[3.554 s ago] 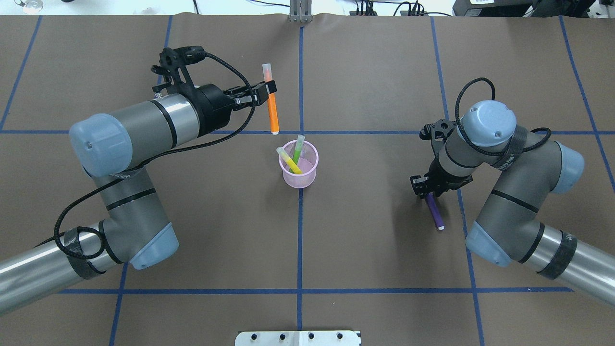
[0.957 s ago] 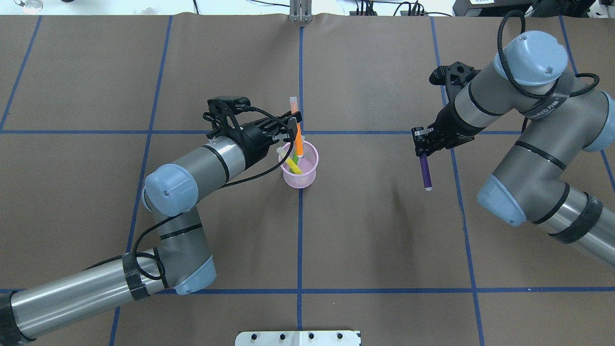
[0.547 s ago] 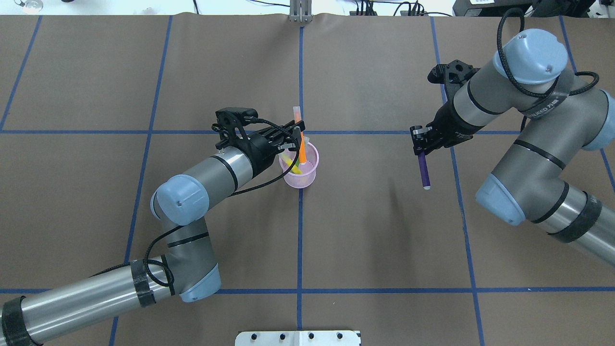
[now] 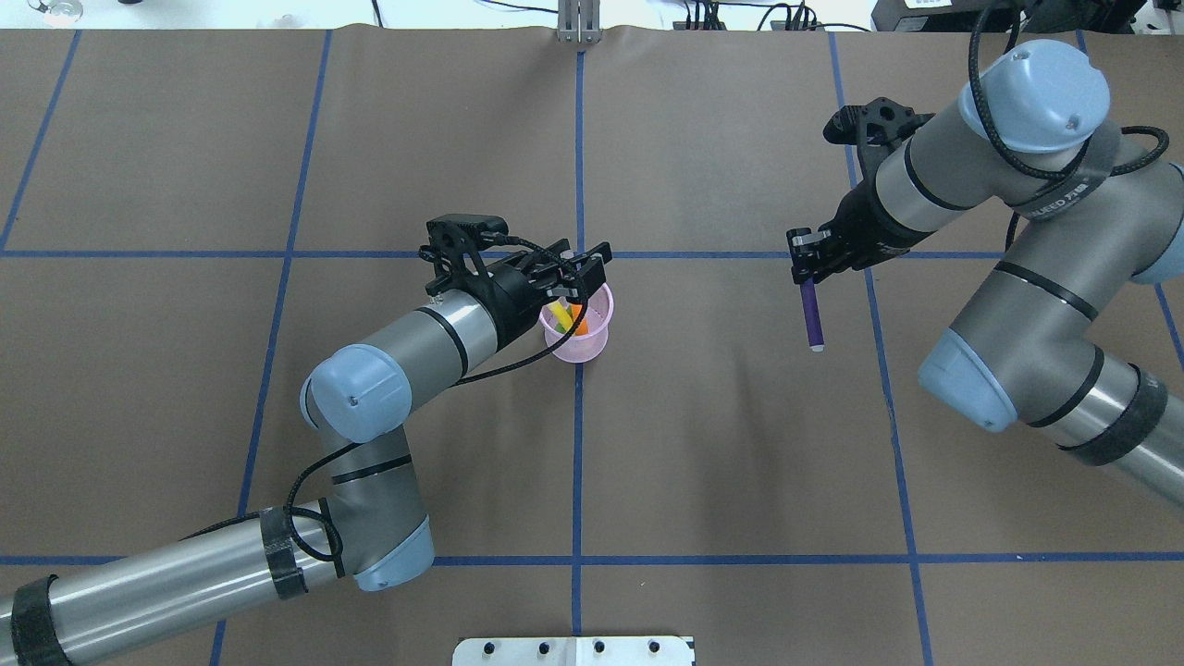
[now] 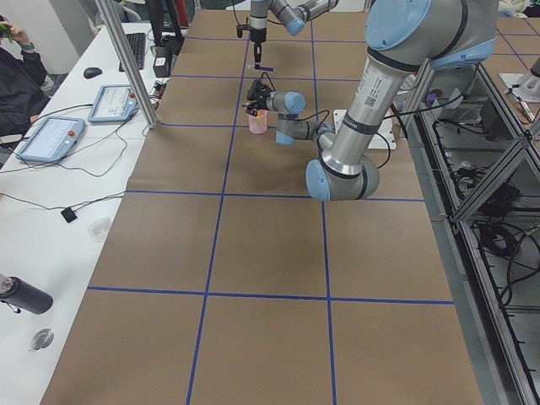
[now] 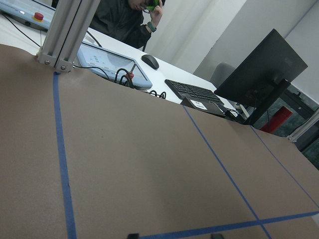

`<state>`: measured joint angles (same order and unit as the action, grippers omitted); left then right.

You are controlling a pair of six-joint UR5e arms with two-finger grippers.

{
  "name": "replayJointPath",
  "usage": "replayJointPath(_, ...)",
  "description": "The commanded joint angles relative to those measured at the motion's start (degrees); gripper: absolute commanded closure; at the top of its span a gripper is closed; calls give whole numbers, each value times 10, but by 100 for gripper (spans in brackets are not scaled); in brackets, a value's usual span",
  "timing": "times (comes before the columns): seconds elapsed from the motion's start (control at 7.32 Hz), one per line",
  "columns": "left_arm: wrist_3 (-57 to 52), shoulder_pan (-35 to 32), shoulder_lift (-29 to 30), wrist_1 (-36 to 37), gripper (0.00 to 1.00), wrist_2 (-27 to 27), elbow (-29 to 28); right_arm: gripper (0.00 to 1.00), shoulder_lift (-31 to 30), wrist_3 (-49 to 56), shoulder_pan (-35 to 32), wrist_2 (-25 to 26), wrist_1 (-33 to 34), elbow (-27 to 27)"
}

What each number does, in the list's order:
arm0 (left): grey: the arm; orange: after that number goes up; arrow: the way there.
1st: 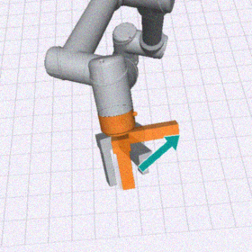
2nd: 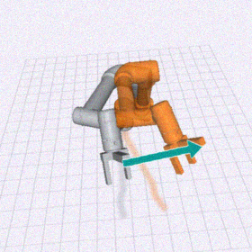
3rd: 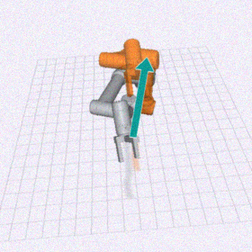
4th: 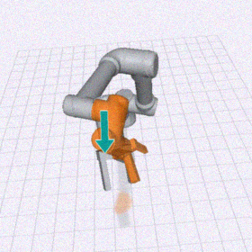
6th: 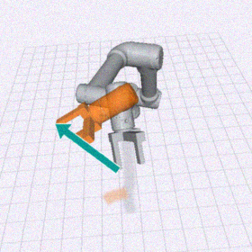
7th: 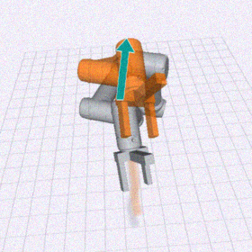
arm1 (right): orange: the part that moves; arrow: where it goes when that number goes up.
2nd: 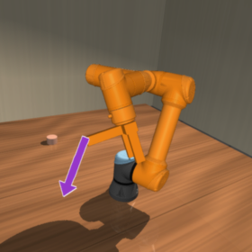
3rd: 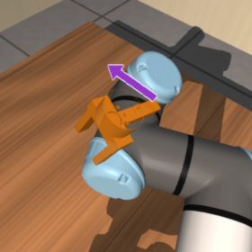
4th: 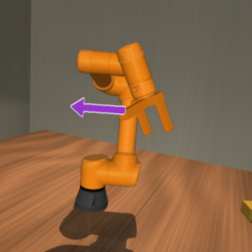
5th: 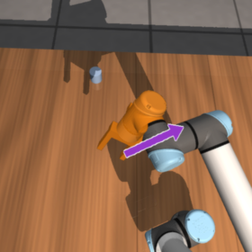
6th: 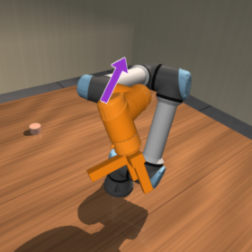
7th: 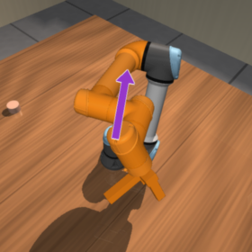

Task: Collect pens into pen holder
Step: 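Lower the orange pencil into the cup and open the left gripper, then lift the purple marker toward the cup with the right gripper while the left withdraws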

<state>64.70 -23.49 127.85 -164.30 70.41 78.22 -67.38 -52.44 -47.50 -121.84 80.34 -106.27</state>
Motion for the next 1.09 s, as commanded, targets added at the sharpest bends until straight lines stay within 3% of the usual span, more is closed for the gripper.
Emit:
replayJointPath(0.0,1,-9,1,28,0,19,33,100,24,-4,-1,37,-39,-18)
replayJointPath(0.27,12,-70,-10,84,0,105,37,100,17,-7,5,82,-168,-15)
replayJointPath(0.55,40,-183,-40,176,0,306,61,100,18,-7,39,133,-253,-12)
replayJointPath(0.82,34,-308,-49,273,0,514,69,100,23,-6,112,263,-313,-4)
replayJointPath(0.96,32,-342,-55,274,0,553,69,100,24,-6,149,333,-359,10)
